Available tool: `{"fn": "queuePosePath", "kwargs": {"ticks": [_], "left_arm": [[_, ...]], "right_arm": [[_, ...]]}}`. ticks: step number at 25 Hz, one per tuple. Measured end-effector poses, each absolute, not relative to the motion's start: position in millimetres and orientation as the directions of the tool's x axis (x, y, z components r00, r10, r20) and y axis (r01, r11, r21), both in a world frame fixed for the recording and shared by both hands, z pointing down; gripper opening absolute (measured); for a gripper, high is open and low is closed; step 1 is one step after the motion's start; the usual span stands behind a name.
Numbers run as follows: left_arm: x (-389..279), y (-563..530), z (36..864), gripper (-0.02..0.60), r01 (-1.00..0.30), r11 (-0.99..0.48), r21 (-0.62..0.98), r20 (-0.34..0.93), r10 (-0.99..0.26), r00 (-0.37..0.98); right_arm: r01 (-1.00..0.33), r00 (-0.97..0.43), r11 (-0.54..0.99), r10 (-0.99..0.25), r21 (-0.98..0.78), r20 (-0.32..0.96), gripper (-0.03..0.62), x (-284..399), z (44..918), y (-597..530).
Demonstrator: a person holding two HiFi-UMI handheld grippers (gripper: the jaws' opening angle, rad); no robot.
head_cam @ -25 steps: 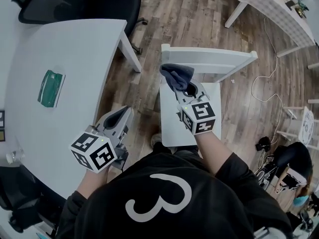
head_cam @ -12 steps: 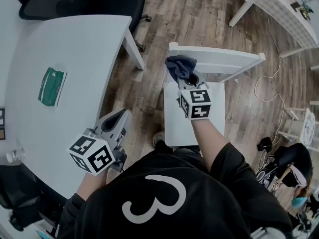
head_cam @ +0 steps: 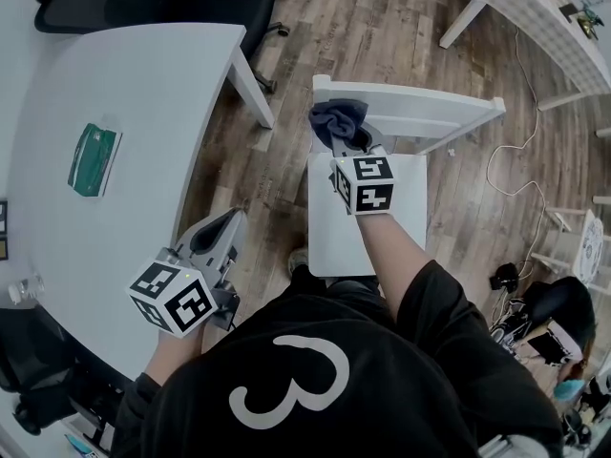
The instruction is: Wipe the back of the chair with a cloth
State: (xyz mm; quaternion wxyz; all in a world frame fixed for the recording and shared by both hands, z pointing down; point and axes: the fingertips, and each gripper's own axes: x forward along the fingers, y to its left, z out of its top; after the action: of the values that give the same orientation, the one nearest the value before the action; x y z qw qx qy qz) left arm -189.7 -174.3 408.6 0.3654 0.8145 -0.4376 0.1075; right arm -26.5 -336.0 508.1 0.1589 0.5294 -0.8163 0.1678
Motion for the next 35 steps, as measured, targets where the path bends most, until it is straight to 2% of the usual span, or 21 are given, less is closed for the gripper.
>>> {"fn": "queuePosePath", "kwargs": {"ticks": [12,35], "left_arm": [[-159.8,-162.8,406.8,0.014,-0.810,-0.318,0.493,0.511,-0.647,0.565],[-31.8,-159.7,413.4,0.014,-0.803,-0.315,0.506,0.514,-0.637,0.574]], "right_arm": [[-0.900,-0.428,0.419,-0.790,-0.123,0.439,0.052,-1.7,510.2,-333.8],[-0.928,-0.360,0.364,-0.805,-0.086,0.471,0.052,167.0,523.8,-333.4]]}}
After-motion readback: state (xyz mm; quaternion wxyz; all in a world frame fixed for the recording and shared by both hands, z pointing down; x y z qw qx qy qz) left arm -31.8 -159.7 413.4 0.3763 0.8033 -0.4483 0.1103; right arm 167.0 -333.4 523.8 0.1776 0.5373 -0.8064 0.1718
